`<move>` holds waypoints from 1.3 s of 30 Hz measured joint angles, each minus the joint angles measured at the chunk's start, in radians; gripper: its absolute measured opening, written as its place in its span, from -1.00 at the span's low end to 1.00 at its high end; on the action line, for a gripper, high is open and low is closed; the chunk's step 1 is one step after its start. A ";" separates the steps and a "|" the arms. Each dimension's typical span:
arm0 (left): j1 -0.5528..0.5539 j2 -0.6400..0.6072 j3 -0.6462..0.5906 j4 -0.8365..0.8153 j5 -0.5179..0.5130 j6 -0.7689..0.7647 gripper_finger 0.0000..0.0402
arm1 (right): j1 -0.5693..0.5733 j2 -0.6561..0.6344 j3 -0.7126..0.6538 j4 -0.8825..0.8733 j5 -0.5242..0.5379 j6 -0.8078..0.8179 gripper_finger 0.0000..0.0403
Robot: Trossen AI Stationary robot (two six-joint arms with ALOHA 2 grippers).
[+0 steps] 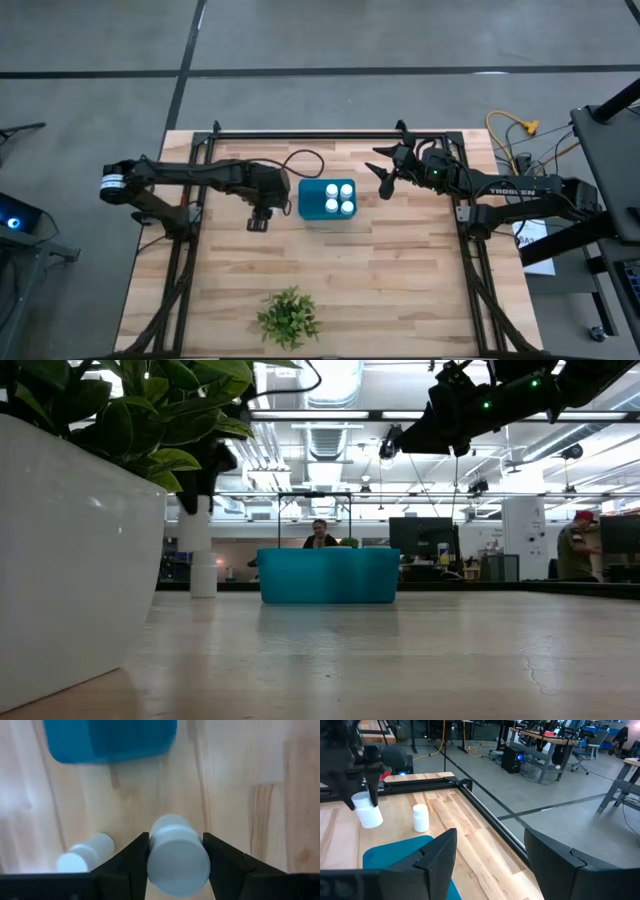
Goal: Pick and place pill bottles into a basket
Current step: Put the white medicine bottle into the blue bin
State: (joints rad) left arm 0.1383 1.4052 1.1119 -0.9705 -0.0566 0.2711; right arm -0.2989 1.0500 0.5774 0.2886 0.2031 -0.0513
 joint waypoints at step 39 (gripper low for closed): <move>0.063 0.287 0.445 -0.085 -0.007 0.201 -0.28 | 0.000 0.000 0.000 0.000 -0.001 0.003 0.11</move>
State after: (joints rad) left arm 0.2011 1.6919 1.5573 -1.0558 -0.0639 0.4722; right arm -0.2993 1.0496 0.5774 0.2882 0.2024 -0.0479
